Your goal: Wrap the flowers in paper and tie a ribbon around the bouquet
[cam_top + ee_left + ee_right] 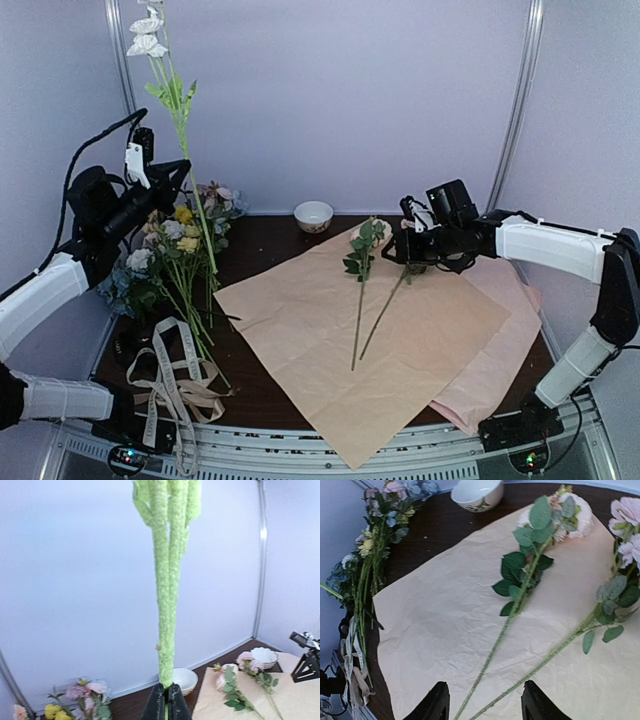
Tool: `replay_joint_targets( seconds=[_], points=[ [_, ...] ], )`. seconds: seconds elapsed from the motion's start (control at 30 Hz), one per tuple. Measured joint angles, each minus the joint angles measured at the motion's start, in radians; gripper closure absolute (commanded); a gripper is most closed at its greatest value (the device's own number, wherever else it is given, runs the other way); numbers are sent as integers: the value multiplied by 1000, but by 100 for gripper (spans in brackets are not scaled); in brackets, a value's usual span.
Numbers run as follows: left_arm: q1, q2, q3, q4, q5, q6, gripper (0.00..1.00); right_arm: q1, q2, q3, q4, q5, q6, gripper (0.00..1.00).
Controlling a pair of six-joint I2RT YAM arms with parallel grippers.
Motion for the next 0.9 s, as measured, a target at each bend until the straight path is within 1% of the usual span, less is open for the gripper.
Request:
replay_joint_targets(
  seconds=[0.07,0.2,0.27,0.3,0.37,0.43,0.53,0.63,0.7,0.77,0.9],
  points=[
    [-56,-2,10,7,6,-14,100,32,-23,-2,45,-38,-20,47],
    [-249,21,26,59,41,-83,100,151,-72,15,177,-147,-66,42],
    [-342,66,46,122,69,-140,100,209,-78,66,274,-212,-79,39],
    [-377,90,56,152,83,-167,100,227,-77,68,277,-214,-80,38],
    [-432,146,84,208,106,-220,100,271,-77,116,341,-240,-83,38],
    [-471,197,114,241,122,-259,100,295,-72,155,387,-249,-86,40],
    [-518,261,161,259,147,-290,100,308,-55,206,443,-253,-84,48],
    [-542,287,183,261,162,-307,100,308,-36,220,469,-253,-74,50],
    [-544,293,185,260,164,-314,100,308,-23,220,473,-255,-70,56],
    [-544,304,188,260,168,-323,100,308,-14,220,473,-250,-69,73],
    [-546,341,205,256,171,-341,100,313,-2,220,467,-247,-65,100]
  ],
)
